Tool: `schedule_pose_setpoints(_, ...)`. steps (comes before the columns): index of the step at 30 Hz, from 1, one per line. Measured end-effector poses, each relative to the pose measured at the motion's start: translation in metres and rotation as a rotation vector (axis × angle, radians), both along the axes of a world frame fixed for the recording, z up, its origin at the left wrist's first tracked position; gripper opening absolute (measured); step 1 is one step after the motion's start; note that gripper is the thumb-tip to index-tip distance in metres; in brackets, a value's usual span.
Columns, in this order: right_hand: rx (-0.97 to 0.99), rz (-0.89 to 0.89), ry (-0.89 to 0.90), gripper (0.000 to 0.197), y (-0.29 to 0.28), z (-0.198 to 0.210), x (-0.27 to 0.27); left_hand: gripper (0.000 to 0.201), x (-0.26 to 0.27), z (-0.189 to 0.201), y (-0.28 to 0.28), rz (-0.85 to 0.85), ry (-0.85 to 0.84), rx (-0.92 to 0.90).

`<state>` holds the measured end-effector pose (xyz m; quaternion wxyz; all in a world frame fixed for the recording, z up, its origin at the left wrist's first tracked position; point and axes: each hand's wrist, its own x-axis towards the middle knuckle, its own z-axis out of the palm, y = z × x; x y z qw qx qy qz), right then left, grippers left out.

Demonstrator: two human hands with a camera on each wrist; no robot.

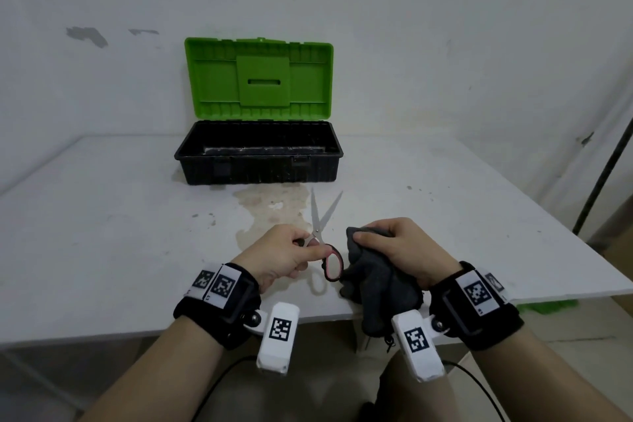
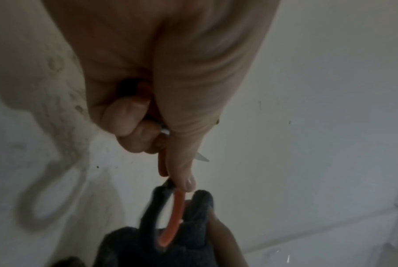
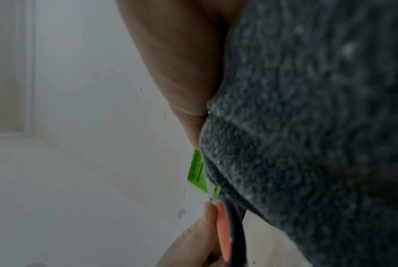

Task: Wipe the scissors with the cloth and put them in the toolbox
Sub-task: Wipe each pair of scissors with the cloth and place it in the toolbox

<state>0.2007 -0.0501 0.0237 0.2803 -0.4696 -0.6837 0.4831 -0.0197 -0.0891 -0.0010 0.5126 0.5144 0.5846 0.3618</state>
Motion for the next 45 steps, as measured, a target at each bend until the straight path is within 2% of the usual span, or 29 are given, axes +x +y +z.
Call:
schedule_pose_setpoints(5,0.188,-0.045,-0.031,0.012,-0.003,0.001,0.002,0.019,0.001,-0.004,0.003,-0.024,0.088,0.018)
schedule_pose_setpoints(8,0.462,-0.073,-0.134,0.018,0.0,0.001,0.003,0.019,0.002,-0.007,0.005,-0.04,0.126,0.007)
schedule_pose_setpoints(12,0.724,0.039,-0.29,0.017,0.001,-0.007,-0.009,0.041,0.009,-0.013,0.009,-0.044,0.095,0.009)
schedule_pose_setpoints(16,0.728,0.098,-0.35,0.02,0.001,-0.017,-0.02,0.027,0.017,-0.018,0.012,-0.078,0.117,0.087)
schedule_pose_setpoints(20,0.758,0.072,-0.426,0.019,0.002,-0.021,-0.025,0.033,0.017,-0.022,0.014,-0.076,0.151,0.142)
schedule_pose_setpoints(24,0.734,-0.122,-0.431,0.015,0.02,-0.019,-0.019,0.042,0.014,-0.025,0.014,-0.067,0.208,0.141)
schedule_pose_setpoints(28,0.721,-0.297,-0.425,0.014,0.036,-0.009,-0.002,0.023,0.012,-0.023,0.01,-0.042,0.23,0.099)
schedule_pose_setpoints(30,0.763,-0.249,-0.37,0.012,0.027,-0.005,-0.004,0.025,0.012,-0.022,0.011,-0.017,0.207,0.09)
schedule_pose_setpoints(34,0.746,-0.004,-0.377,0.015,0.003,-0.008,-0.02,0.032,0.015,-0.02,0.011,-0.026,0.142,0.103)
schedule_pose_setpoints(36,0.741,0.021,-0.385,0.016,-0.001,-0.013,-0.023,0.036,0.017,-0.018,0.009,-0.043,0.135,0.122)
schedule_pose_setpoints(39,0.749,-0.044,-0.384,0.014,0.003,-0.012,-0.023,0.048,0.016,-0.016,0.007,-0.041,0.147,0.158)
schedule_pose_setpoints(41,0.746,-0.148,-0.391,0.014,0.014,-0.008,-0.018,0.049,0.015,-0.016,0.005,-0.042,0.159,0.166)
schedule_pose_setpoints(45,0.71,-0.331,-0.414,0.013,0.033,0.002,0.002,0.028,0.014,-0.015,0.001,-0.027,0.166,0.119)
